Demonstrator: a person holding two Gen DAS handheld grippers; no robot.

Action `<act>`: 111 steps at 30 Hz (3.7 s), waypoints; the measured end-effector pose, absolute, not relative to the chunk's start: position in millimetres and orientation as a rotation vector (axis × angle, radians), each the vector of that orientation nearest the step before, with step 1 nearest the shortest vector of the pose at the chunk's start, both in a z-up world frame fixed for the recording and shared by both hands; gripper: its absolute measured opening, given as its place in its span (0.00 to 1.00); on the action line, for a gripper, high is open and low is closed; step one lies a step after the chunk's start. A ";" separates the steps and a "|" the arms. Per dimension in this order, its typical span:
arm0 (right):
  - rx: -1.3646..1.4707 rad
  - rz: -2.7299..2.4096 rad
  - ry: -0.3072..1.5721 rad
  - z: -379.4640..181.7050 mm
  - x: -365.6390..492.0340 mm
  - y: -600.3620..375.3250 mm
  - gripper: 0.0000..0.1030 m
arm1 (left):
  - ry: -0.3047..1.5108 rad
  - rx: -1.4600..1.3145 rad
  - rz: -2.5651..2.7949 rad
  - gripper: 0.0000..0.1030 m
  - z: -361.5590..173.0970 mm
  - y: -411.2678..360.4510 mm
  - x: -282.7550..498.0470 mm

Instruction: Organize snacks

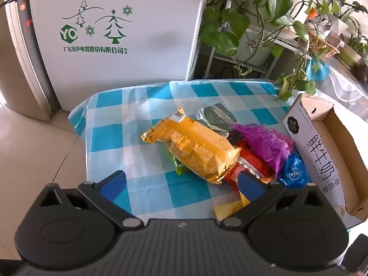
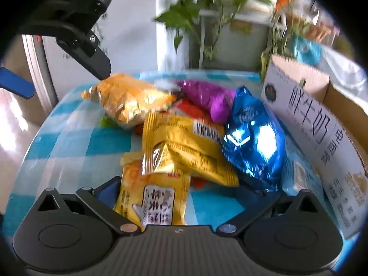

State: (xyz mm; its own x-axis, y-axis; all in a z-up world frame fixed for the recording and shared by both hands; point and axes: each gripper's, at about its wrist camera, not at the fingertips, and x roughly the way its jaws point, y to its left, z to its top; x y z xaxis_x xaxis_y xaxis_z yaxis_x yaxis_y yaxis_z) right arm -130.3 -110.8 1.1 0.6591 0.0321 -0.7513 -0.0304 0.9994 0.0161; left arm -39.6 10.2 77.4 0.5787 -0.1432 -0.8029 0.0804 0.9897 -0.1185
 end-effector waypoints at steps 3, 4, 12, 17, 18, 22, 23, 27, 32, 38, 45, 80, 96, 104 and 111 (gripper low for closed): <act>-0.019 0.063 0.964 8.9 -124.1 -110.5 1.00 | 0.937 -0.059 -0.121 0.99 79.9 11.4 -39.6; -0.027 0.063 0.995 11.1 -122.5 -110.0 1.00 | 0.933 -0.051 -0.113 0.99 80.8 12.0 -39.7; -0.060 0.040 0.923 30.4 -119.1 -111.8 1.00 | 0.945 -0.025 -0.063 0.99 82.3 18.1 -37.2; -0.082 0.036 0.941 52.8 -99.7 -134.9 1.00 | 0.984 -0.021 -0.039 0.99 77.3 19.1 -34.7; -0.066 0.034 0.936 56.8 -97.5 -140.6 1.00 | 0.988 -0.019 -0.036 0.99 76.6 19.0 -34.3; -0.123 -0.059 0.929 74.2 -81.9 -144.9 1.00 | 1.001 -0.013 -0.018 0.99 74.1 16.9 -31.8; -0.124 -0.067 0.936 73.9 -76.8 -147.8 1.00 | 1.006 -0.011 -0.015 0.99 73.0 16.0 -31.0; -0.134 -0.115 0.937 70.7 -66.9 -155.7 1.00 | 1.014 0.013 0.004 0.99 69.0 11.2 -29.6; -0.023 -0.183 1.010 65.0 -64.8 -160.0 1.00 | 1.024 0.018 0.036 0.99 63.3 9.2 -28.2; 0.066 -0.182 1.043 60.2 -52.1 -165.0 1.00 | 1.051 0.020 0.033 0.99 56.9 5.0 -28.2; 0.032 -0.204 1.076 53.7 -43.7 -167.4 1.00 | 1.057 0.027 0.014 0.99 56.4 -1.7 -30.5; -0.032 -0.221 1.047 50.5 -43.8 -162.5 1.00 | 1.048 0.042 0.018 0.98 54.9 -6.6 -33.2; -0.030 -0.213 1.034 51.9 -46.4 -164.9 1.00 | 1.037 0.041 0.016 0.98 58.2 -9.6 -33.3; 0.041 -0.156 0.998 59.7 -49.8 -179.4 1.00 | 1.052 0.021 -0.057 0.98 70.8 -10.8 -25.1; 0.223 -0.105 0.940 69.6 -53.2 -210.4 1.00 | 0.969 0.067 -0.103 0.98 104.9 1.7 7.0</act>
